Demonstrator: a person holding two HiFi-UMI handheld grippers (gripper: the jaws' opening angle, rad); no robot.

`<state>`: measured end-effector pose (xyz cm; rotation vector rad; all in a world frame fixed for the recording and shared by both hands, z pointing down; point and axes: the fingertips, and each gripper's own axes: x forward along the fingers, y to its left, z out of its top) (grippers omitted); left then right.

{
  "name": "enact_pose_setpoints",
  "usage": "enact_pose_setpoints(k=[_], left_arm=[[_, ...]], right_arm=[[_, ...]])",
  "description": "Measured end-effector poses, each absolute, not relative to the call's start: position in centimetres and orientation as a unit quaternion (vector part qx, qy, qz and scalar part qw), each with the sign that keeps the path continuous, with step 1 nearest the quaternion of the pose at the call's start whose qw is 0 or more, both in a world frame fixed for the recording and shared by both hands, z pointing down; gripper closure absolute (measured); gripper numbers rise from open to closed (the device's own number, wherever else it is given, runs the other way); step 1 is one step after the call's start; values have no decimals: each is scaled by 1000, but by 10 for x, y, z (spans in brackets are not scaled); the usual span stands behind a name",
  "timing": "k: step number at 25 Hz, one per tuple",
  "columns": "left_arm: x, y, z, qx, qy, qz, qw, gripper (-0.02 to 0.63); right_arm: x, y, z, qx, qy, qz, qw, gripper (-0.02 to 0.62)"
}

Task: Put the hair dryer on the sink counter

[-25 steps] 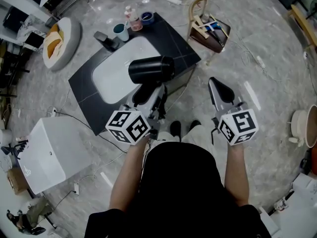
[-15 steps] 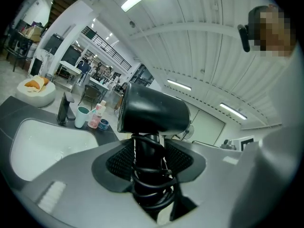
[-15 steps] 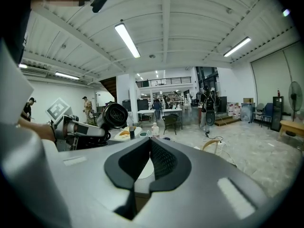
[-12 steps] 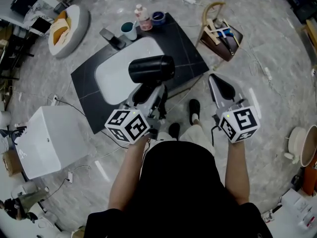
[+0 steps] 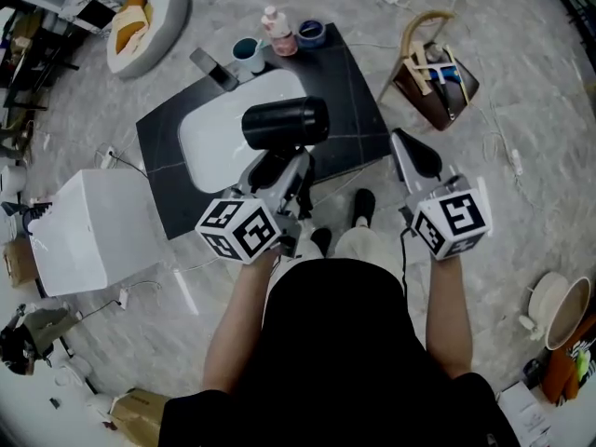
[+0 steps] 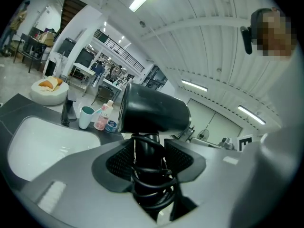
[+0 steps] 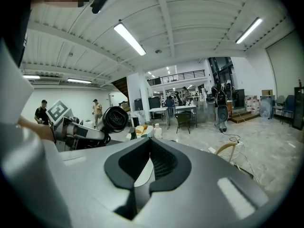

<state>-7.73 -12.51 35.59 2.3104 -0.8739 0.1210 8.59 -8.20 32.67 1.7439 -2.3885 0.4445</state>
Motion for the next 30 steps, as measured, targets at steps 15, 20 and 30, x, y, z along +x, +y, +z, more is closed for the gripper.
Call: enact_pose_setpoints(k=[15, 20, 30], left_arm=[[-21, -150, 394, 831, -425, 48, 357, 414], [-7, -153, 415, 812, -444, 57, 373, 414], [19, -174, 464, 794, -444, 84, 406, 414]], right_arm=[[130, -145, 366, 476, -856, 178, 100, 584], [138, -151, 381, 449, -867, 187, 108, 584], [153, -153, 401, 447, -864, 202, 113, 584]])
